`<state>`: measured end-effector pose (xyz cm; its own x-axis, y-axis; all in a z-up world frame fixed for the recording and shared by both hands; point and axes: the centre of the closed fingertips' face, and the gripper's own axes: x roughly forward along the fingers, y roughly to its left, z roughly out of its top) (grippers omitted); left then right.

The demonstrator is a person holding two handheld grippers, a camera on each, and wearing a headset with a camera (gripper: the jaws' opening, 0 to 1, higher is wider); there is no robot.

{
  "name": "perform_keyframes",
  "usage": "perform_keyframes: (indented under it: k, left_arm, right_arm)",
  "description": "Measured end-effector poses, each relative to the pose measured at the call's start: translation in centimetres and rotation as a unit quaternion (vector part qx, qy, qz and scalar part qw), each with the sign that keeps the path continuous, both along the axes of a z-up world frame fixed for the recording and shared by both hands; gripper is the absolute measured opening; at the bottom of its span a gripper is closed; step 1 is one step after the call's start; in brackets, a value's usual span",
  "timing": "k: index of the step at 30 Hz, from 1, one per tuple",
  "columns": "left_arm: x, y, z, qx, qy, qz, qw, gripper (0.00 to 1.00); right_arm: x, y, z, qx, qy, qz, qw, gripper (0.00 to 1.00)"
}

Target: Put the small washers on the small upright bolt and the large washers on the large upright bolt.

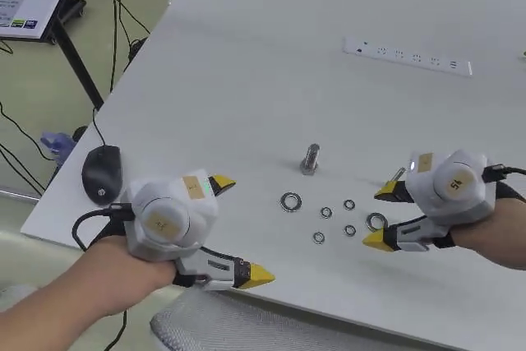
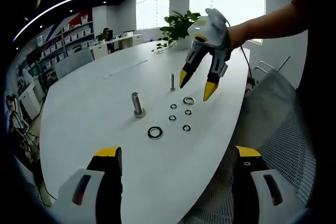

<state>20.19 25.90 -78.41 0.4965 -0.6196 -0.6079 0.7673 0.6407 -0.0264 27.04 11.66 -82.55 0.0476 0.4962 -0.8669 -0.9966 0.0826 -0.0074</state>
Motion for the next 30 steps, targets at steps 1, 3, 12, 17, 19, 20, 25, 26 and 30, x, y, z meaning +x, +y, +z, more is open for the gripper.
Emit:
perform_keyframes:
  k: [1, 3, 12, 17, 19, 20, 25, 26, 30]
  left_arm:
    - [0.0, 0.0, 0.0, 0.0, 0.0, 0.0, 1.0, 0.87]
    - [0.1, 0.1, -0.1, 0.001, 0.001, -0.001, 1.0, 0.87]
    - [0.5, 0.0, 0.1, 0.006, -0.005, -0.005, 1.0, 0.86]
    - [0.5, 0.1, -0.1, 0.009, -0.004, -0.008, 0.9999, 0.86]
    - [0.4, 0.1, -0.3, 0.013, 0.0, -0.009, 0.9999, 0.85]
    - [0.4, 0.1, -0.4, 0.014, -0.001, -0.01, 0.9998, 0.85]
    - [0.5, 0.1, -0.5, 0.016, -0.002, -0.014, 0.9998, 0.85]
    - [0.5, 0.1, -0.5, 0.016, -0.001, -0.014, 0.9998, 0.85]
    - [0.6, 0.1, -0.3, 0.014, -0.003, -0.014, 0.9998, 0.84]
  right_arm:
    - [0.0, 0.2, -0.2, -0.004, 0.002, 0.005, 1.0, 0.47]
    - [0.1, 0.4, -0.7, -0.012, 0.007, 0.012, 0.9998, 0.45]
    - [0.0, 0.6, -2.9, -0.043, 0.019, 0.038, 0.9982, 0.41]
    - [-0.3, 0.5, -4.0, -0.059, 0.022, 0.053, 0.9966, 0.37]
    - [-0.3, 0.6, -4.3, -0.064, 0.019, 0.061, 0.9959, 0.37]
    - [-0.4, 0.6, -4.5, -0.066, 0.019, 0.064, 0.9956, 0.36]
    - [-0.5, 0.9, -5.0, -0.081, 0.013, 0.081, 0.9934, 0.33]
    - [-0.5, 1.0, -5.1, -0.084, 0.011, 0.084, 0.9929, 0.33]
    - [-0.5, 1.3, -5.1, -0.093, 0.006, 0.093, 0.9914, 0.3]
